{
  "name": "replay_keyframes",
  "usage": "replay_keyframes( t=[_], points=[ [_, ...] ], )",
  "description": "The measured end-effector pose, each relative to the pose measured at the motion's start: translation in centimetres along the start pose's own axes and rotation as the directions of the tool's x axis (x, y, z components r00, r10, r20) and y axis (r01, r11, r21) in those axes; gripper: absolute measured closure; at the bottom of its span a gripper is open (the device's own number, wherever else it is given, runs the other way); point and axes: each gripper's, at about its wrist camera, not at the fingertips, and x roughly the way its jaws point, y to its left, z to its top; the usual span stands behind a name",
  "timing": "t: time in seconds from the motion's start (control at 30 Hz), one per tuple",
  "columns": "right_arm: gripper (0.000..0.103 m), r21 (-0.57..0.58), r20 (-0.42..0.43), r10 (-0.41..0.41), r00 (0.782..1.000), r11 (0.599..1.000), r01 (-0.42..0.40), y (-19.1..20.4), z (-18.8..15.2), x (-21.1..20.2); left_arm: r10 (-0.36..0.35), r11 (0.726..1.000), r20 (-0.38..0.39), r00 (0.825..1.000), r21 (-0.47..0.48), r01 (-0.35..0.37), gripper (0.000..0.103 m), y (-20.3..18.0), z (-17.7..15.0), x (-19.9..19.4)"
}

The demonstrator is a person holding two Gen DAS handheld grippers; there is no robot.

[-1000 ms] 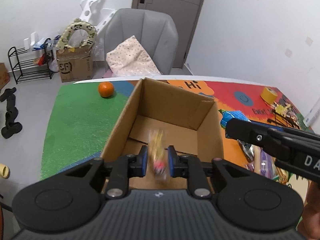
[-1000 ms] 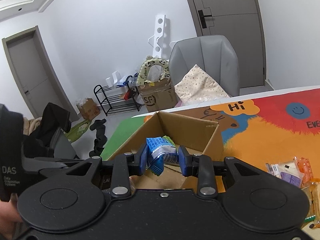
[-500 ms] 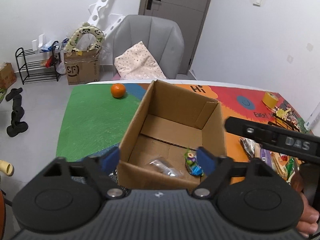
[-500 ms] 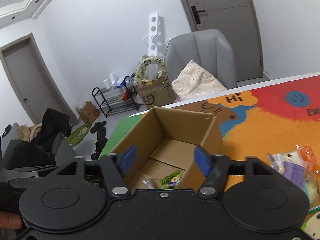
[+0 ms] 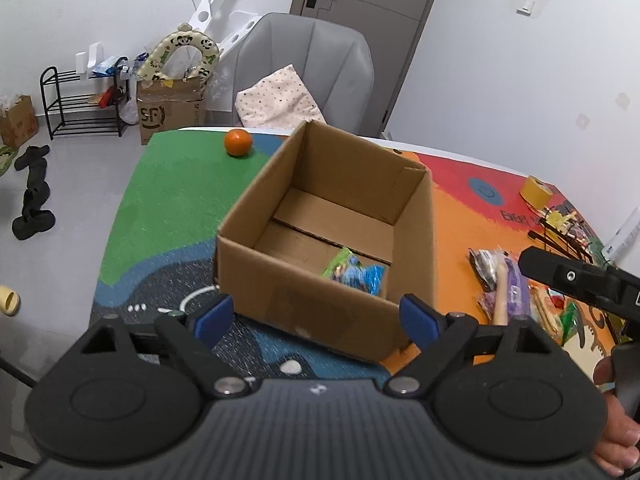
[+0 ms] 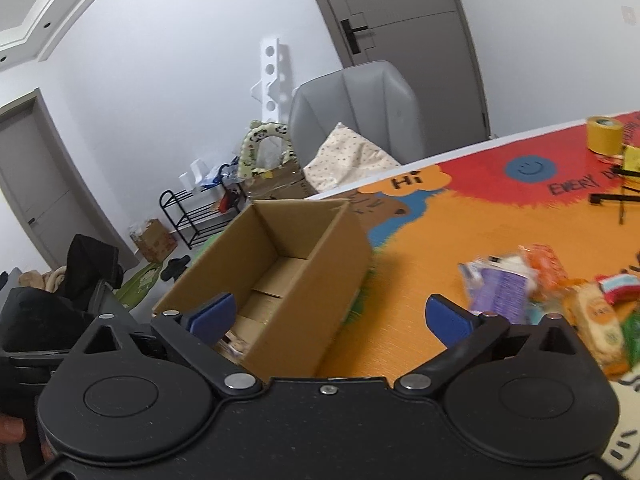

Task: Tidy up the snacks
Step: 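Move both open grippers back to the snack pile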

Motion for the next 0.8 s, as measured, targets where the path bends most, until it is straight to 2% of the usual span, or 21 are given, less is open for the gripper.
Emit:
replay_keyframes(
  t=[0.17, 0.33, 0.53, 0.8],
  points=[
    [0.0, 0.031, 0.008, -0.012, 1.0, 0.999, 0.012, -1.9, -0.7, -1.3, -0.004, 1.0, 0.018, 1.0, 0.016, 0.004, 0.014, -1.1, -0.8, -0.6],
    [0.0, 0.053, 0.025, -0.039, 0.999, 0.998, 0.038, -3.7, -1.2, -2.8, -0.048, 0.998, 0.034, 0.998, 0.029, 0.047, 0.013, -2.5, -1.5, -1.2],
    [0.0, 0.06, 0.045, -0.055, 0.997, 0.997, 0.052, -5.9, -2.3, -4.7, -0.093, 0.995, 0.043, 0.995, 0.046, 0.091, 0.001, -4.3, -2.2, -1.3],
    [0.0, 0.085, 0.05, -0.098, 0.994, 0.992, 0.094, -9.2, -3.7, -6.8, -0.13, 0.989, 0.027, 0.991, 0.079, 0.128, 0.0, -6.9, -3.3, -0.7]
  ],
)
